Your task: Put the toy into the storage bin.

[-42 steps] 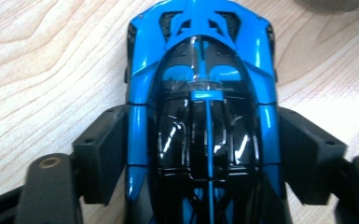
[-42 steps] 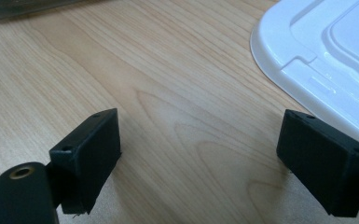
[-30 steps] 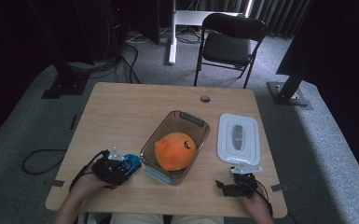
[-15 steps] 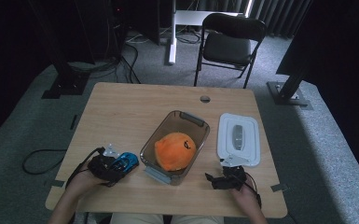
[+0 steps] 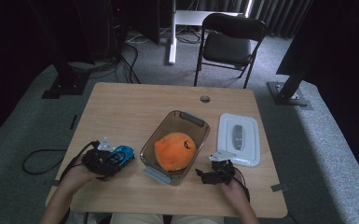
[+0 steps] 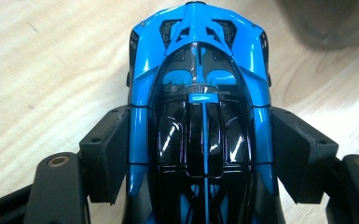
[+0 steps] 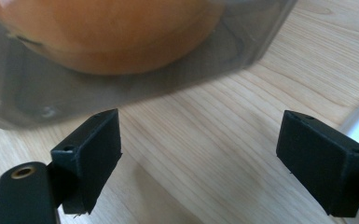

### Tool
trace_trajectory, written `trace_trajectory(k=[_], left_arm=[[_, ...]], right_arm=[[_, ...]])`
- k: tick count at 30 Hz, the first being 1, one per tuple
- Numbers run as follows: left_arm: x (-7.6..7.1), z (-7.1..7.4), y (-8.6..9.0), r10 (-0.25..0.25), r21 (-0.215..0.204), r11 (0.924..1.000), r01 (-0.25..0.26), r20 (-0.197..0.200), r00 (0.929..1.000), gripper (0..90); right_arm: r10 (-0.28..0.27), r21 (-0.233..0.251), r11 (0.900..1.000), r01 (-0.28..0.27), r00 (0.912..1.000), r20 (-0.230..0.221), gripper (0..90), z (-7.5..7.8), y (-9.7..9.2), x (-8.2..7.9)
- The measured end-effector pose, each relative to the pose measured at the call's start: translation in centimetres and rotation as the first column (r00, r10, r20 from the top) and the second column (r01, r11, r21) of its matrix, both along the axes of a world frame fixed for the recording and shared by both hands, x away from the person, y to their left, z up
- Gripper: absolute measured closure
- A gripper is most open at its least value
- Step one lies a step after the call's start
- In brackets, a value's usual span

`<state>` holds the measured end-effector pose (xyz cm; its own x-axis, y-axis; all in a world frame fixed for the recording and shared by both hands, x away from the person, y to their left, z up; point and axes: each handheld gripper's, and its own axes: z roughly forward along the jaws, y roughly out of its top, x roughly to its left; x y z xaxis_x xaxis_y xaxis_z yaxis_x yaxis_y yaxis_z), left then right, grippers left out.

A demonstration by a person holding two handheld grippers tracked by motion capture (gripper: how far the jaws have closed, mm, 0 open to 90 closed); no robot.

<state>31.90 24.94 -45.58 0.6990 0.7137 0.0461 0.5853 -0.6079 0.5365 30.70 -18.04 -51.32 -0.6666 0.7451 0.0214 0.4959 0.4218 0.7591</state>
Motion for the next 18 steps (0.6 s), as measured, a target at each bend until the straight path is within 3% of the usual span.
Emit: trace_trajectory(k=[14, 18], left_arm=[[1.2, 5.2, -0.2, 0.000, -0.049, 0.9988, 0.003, 0.073, 0.9973, 28.8], [1.6, 6.4, -0.4, -0.003, -0.044, 0.9990, 0.007, 0.089, 0.9960, 28.8]], right_arm=[[0.032, -0.026, 0.9991, -0.032, 0.9993, 0.017, 13.4, 0.2, 2.1, 0.8], [0.038, -0.034, 0.9988, -0.037, 0.9990, 0.026, 13.4, 0.2, 2.7, 0.8]])
